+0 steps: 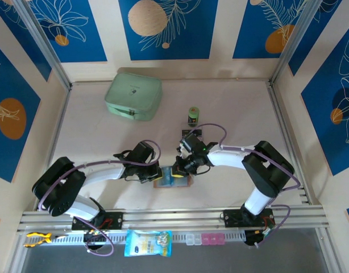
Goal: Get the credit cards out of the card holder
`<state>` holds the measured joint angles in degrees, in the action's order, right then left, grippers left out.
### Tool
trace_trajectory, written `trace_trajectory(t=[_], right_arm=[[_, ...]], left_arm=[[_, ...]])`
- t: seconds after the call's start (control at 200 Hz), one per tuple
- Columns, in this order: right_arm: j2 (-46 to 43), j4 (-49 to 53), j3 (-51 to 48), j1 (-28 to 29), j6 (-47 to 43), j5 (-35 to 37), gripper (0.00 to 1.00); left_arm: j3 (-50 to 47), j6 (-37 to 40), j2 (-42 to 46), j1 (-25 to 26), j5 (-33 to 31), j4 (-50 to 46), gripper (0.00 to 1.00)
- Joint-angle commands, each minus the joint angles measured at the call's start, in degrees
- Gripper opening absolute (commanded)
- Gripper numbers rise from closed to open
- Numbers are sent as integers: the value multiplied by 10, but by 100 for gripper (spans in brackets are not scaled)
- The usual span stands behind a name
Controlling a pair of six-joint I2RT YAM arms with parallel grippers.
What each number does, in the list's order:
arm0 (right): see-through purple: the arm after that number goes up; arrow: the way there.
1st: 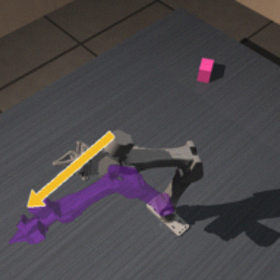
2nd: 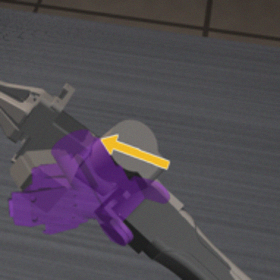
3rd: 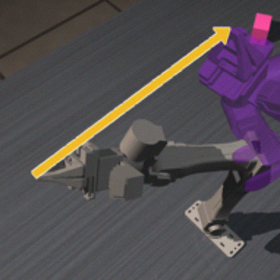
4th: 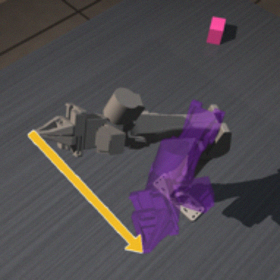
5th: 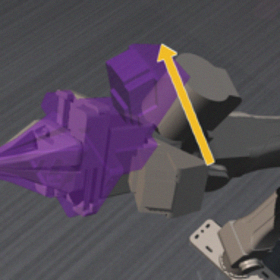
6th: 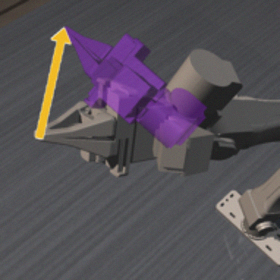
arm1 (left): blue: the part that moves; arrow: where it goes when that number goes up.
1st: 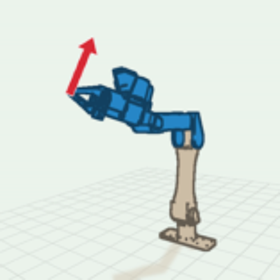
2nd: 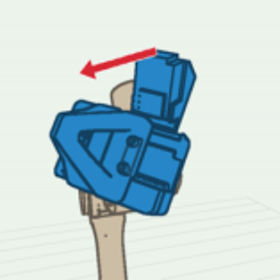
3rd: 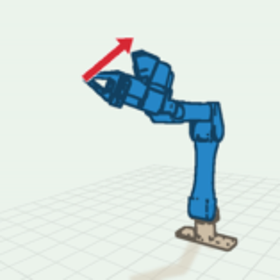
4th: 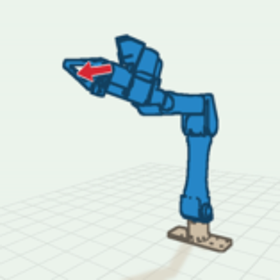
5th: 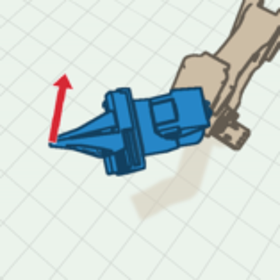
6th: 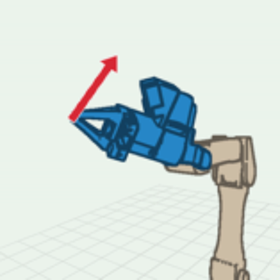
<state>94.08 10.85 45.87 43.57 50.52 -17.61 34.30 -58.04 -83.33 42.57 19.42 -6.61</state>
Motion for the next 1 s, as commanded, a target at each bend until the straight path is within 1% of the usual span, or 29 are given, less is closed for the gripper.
trace_trajectory(t=[0.0, 0.31, 0.48, 0.61, 0.7, 0.755, 0.835, 0.94, 0.995], right_arm=[[-28, 32, -15, -7, -12, 3, 5], [-86, 93, -12, -26, -45, 24, 0], [-109, 121, 5, -38, -69, 28, 0], [-119, 152, 30, -53, -110, 31, 0], [-117, 189, 60, -64, -167, 37, 0], [-111, 215, 81, -70, -219, 39, 0], [-100, 264, 112, -72, -309, 62, 0], [-82, 326, 158, -77, -431, 119, 0], [-72, 353, 182, -81, -510, 126, 0]], left_arm=[[2, 2, -7, 3, -19, -33, 4], [3, 0, -5, 3, -18, -29, 4], [6, -1, -5, 3, -16, -27, 5], [8, 0, -1, 4, -14, -29, 5], [11, 3, 3, 3, -15, -33, 5], [12, 3, 6, 3, -16, -34, 6], [13, 5, 9, 3, -15, -36, 6], [12, 5, 18, 3, -18, -38, 7], [12, 6, 21, 3, -20, -39, 7]])
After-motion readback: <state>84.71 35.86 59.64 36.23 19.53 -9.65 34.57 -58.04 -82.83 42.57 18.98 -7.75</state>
